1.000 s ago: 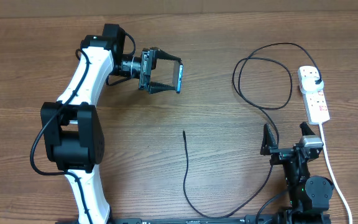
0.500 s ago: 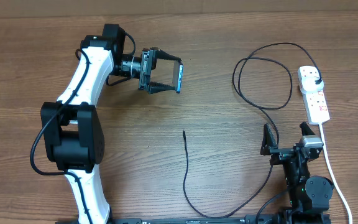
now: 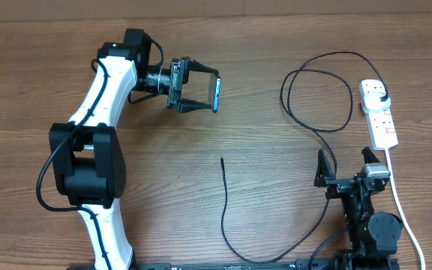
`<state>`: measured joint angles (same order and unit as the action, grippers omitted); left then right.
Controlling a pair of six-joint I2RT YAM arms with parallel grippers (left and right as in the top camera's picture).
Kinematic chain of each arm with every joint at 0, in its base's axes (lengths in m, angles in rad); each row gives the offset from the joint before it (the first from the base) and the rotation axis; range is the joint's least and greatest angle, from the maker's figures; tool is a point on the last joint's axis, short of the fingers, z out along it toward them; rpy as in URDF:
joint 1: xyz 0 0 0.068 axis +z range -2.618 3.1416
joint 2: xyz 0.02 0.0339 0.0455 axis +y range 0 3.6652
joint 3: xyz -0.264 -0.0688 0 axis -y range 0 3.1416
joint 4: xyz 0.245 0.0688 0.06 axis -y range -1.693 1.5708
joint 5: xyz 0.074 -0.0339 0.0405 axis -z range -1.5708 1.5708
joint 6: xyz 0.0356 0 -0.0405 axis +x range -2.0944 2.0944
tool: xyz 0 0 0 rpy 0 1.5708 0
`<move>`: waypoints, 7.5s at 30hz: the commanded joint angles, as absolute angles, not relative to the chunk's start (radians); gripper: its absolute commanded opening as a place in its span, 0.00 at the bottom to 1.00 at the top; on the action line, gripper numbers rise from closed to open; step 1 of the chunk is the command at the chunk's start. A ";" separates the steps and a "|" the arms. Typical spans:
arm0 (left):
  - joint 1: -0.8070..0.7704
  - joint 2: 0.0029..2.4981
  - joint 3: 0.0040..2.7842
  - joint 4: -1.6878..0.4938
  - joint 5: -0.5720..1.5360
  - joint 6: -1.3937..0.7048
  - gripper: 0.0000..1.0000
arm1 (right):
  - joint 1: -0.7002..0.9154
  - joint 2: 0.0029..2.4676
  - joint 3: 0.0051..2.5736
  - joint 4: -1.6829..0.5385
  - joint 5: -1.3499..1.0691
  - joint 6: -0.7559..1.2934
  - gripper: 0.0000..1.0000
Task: Plug charger to phone and switch on socket
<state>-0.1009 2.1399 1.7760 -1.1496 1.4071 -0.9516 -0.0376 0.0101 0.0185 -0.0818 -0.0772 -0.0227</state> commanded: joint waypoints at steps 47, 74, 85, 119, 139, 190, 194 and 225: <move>-0.097 2.142 1.811 -1.153 1.295 -0.907 0.04 | -0.032 0.003 0.008 -0.078 -0.069 -0.024 1.00; -0.098 2.142 1.811 -1.204 1.201 -0.871 0.04 | -0.032 0.003 0.008 -0.077 -0.055 -0.027 1.00; -0.098 2.142 1.811 -1.202 1.193 -0.870 0.04 | -0.033 0.003 0.016 -0.033 -0.278 0.109 1.00; -0.098 2.142 1.811 -1.200 1.166 -0.868 0.04 | -0.033 0.934 0.848 -0.485 -0.714 0.103 1.00; -0.119 2.142 1.811 -1.205 0.879 -1.007 0.04 | -0.033 1.313 0.850 -0.383 -0.883 0.425 1.00; -0.445 2.142 1.811 -1.060 0.682 -1.508 0.04 | 0.164 1.450 0.850 -0.289 -0.733 0.624 1.00; -0.461 2.142 1.811 -1.019 0.719 -1.524 0.04 | 0.164 1.450 0.850 -0.294 -0.714 0.625 1.00; -0.539 2.142 1.811 -0.960 0.722 -1.602 0.04 | 0.164 1.485 0.837 -0.308 -0.670 0.624 0.47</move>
